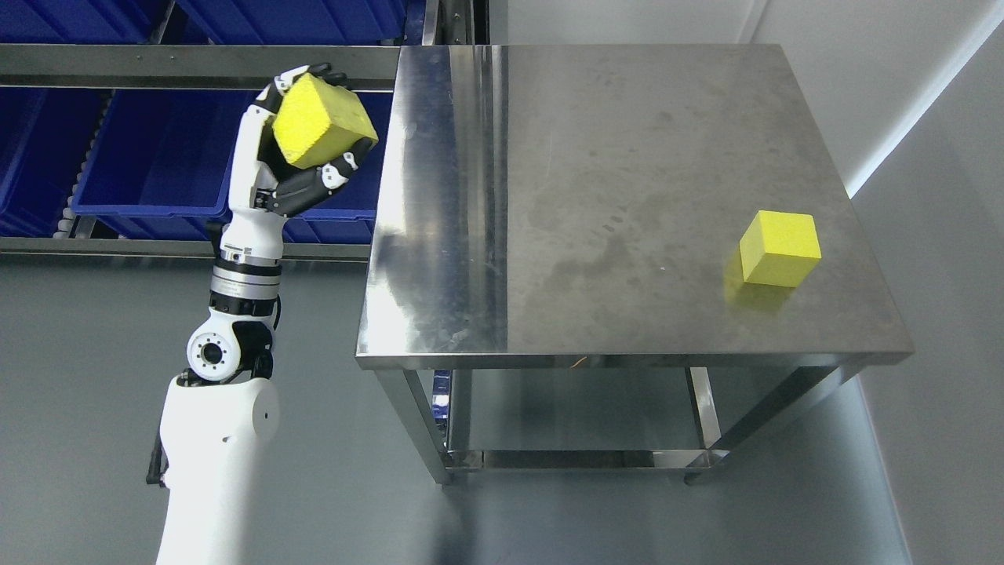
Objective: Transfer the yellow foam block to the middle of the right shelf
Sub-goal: 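Lift the cube off the table with the left hand, then hold the cube up in the left hand while turning toward the blue bins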
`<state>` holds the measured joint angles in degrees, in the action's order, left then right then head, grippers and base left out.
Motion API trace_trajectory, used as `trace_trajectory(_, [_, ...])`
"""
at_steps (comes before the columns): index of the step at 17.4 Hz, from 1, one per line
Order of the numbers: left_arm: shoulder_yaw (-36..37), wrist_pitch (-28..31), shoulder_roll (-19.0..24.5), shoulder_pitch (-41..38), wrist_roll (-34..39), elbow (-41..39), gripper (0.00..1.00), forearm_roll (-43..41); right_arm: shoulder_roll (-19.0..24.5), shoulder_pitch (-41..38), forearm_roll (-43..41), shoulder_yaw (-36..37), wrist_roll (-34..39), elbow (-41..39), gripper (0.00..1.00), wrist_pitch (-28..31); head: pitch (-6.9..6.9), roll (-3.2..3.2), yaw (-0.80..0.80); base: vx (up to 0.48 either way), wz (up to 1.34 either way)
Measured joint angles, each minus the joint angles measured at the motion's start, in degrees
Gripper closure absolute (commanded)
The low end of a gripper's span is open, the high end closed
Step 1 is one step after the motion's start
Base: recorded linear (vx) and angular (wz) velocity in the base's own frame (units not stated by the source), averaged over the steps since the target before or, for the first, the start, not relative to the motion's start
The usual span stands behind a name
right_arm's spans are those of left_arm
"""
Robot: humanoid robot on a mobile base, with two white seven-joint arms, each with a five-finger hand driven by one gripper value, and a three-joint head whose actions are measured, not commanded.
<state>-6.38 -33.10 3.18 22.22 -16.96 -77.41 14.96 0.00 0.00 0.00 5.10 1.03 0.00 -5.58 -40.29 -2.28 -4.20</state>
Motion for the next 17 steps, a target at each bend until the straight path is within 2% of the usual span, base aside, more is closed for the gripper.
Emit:
trace_trajectory(7, [-3.0, -0.6, -1.7, -2.8, 9.2, -2.3, 0.65, 1.8, 0.0, 0.0, 0.0, 0.0, 0.0, 0.0, 0.00, 0.0, 0.00, 0.00, 0.00, -0.084, 0.35])
trace_trajectory(15, [-3.1, -0.3, -2.5, -5.5, 10.7, -4.4, 0.65, 2.2, 0.0, 0.0, 0.1, 0.0, 0.0, 0.0, 0.00, 0.0, 0.00, -0.01, 0.00, 0.017, 0.85])
trace_trajectory(17, [-3.0, 0.0, -2.6, -6.2, 10.8, -4.7, 0.66, 2.3, 0.0, 0.0, 3.9, 0.0, -0.1, 0.0, 0.00, 0.0, 0.00, 0.00, 0.00, 0.095, 1.04])
